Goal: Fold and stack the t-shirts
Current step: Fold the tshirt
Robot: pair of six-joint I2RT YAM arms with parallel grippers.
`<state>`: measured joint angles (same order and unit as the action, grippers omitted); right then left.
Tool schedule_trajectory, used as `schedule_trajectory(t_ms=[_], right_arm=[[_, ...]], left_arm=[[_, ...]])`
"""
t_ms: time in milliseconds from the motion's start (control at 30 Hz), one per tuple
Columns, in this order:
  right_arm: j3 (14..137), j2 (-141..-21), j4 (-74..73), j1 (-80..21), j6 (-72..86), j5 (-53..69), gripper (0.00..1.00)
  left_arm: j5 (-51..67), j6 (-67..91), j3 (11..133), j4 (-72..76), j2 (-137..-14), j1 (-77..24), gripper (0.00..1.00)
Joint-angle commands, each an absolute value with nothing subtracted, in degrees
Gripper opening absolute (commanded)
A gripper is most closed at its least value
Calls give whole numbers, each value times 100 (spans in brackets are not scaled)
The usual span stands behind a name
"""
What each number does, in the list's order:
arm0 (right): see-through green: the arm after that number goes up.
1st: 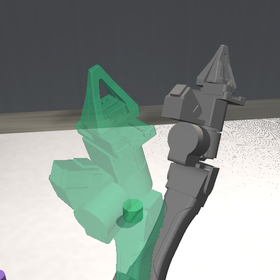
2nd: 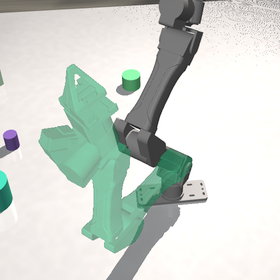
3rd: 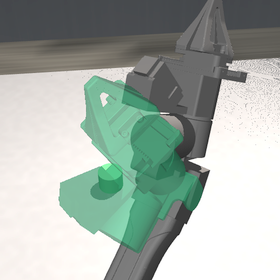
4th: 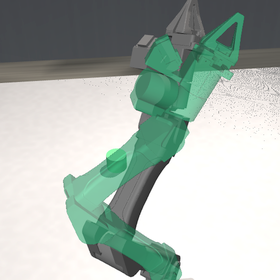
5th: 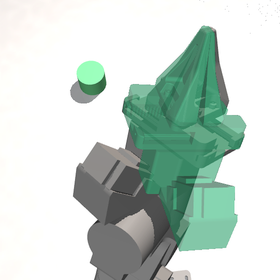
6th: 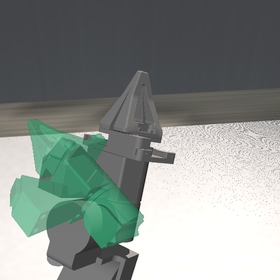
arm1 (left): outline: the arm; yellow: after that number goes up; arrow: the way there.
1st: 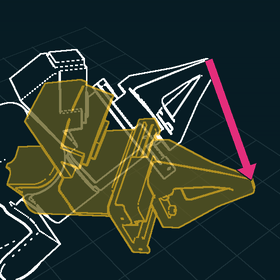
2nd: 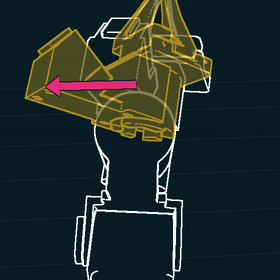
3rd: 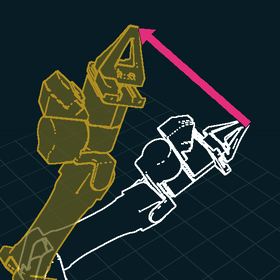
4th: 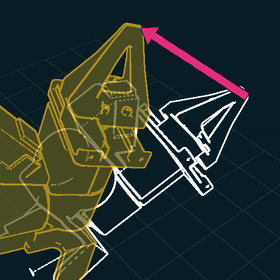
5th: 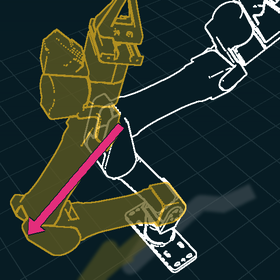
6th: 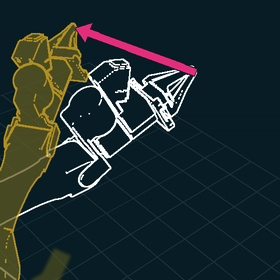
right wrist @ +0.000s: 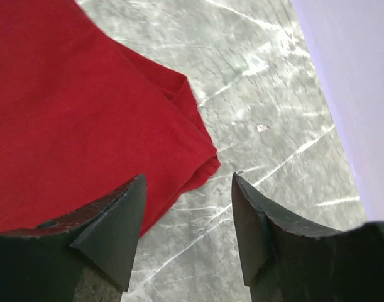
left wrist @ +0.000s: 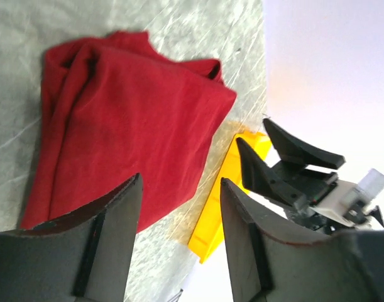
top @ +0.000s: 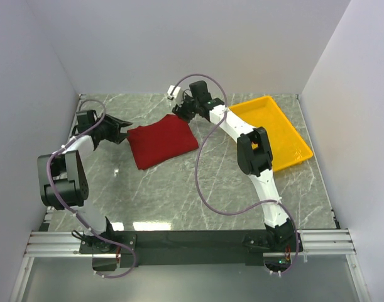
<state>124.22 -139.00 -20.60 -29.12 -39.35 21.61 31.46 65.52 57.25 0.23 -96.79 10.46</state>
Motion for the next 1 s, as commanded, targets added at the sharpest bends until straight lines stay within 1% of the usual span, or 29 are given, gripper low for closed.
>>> schedule_trajectory(t_ms=[0, 167, 300, 367, 500, 567, 700, 833, 967], right_arm=[[12613, -13808, -1582, -2944, -3543, 1855, 64], [12305, -13492, -1555, -2848, -3428, 2073, 64], [12287, -13263, -2161, -2585, -3297, 2846, 64], [12252, -13158, -2599, -2417, -3130, 3268, 61], [11989, -12964, -3268, -2224, -2542, 3550, 57], [11734, -12833, -3610, -2171, -2392, 3865, 57], [11084, -12551, -3779, -2013, -1778, 4455, 57], [10487, -12305, -3622, -1995, -1372, 4641, 54], [10301, -12287, -3516, -1995, -1099, 4615, 53]], left_arm=[[3033, 6285, 6170, -167, -9598, 1116, 58], [2874, 5689, 6232, -491, -9282, 1143, 59], [2708, 5151, 5916, -948, -8905, 1151, 59], [2628, 4897, 5513, -1081, -8694, 1151, 58], [2549, 4694, 4678, -1160, -7992, 1151, 57], [2540, 4641, 4204, -1151, -7736, 1143, 56], [2522, 4746, 3455, -923, -7086, 1099, 56], [2549, 4904, 2963, -581, -7013, 1011, 53], [2444, 5027, 2892, -317, -7329, 791, 50]])
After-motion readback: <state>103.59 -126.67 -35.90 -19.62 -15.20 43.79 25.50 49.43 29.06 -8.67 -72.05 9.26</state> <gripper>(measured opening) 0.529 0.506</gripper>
